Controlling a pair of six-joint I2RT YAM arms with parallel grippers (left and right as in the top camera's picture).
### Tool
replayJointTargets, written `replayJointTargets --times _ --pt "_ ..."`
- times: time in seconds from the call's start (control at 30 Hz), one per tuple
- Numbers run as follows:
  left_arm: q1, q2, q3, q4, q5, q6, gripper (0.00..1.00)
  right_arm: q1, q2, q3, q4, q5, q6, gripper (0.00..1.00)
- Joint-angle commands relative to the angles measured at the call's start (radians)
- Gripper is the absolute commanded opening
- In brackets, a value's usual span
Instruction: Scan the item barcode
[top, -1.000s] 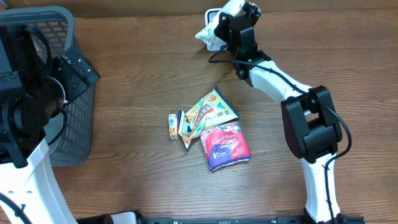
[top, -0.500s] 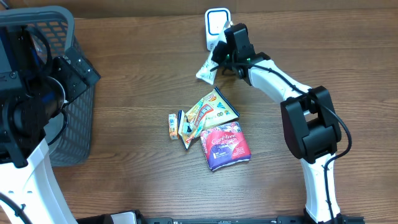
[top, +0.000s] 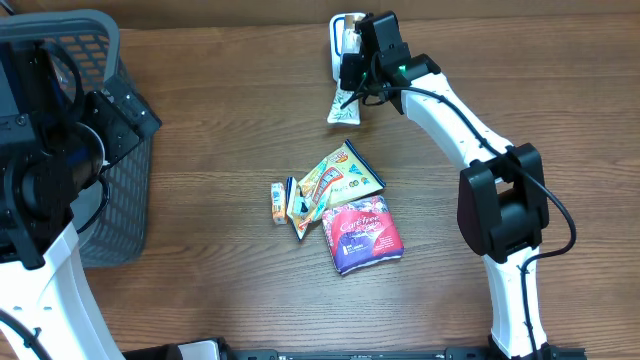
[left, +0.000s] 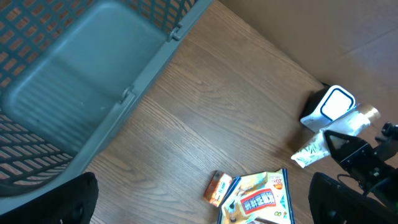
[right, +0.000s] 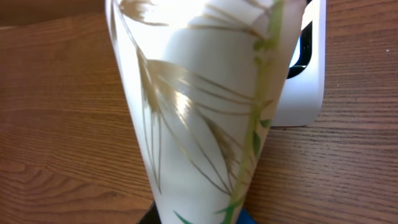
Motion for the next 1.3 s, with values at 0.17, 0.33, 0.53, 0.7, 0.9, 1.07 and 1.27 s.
replayJointTargets --times 0.17,0.33,0.53,0.7,0.9,1.07,1.27 --pt "0.005 0.005 0.008 0.001 0.002 0.016 1.00 -0.003 -0.009 0.030 0.176 0.079 0.006 0.04" --pt "0.005 0.005 0.008 0.001 0.002 0.016 1.00 -0.004 0.003 0.029 0.209 0.114 0.062 0.04" --pt "0.005 0.005 0.008 0.001 0.002 0.016 1.00 -0.009 -0.013 0.032 0.185 0.105 0.167 0.04" --pt "0.005 0.005 0.008 0.001 0.002 0.016 1.00 -0.060 -0.095 0.032 0.149 0.098 0.346 0.04" --pt "0.005 0.005 0.008 0.001 0.002 0.016 1.00 -0.235 -0.198 0.032 0.010 0.069 0.451 0.04" --pt "0.005 0.005 0.008 0.001 0.002 0.016 1.00 -0.467 -0.210 0.030 -0.213 0.030 0.510 0.04" --pt "0.005 0.005 0.008 0.001 0.002 0.016 1.00 -0.751 -0.208 0.002 -0.417 0.070 0.527 0.04"
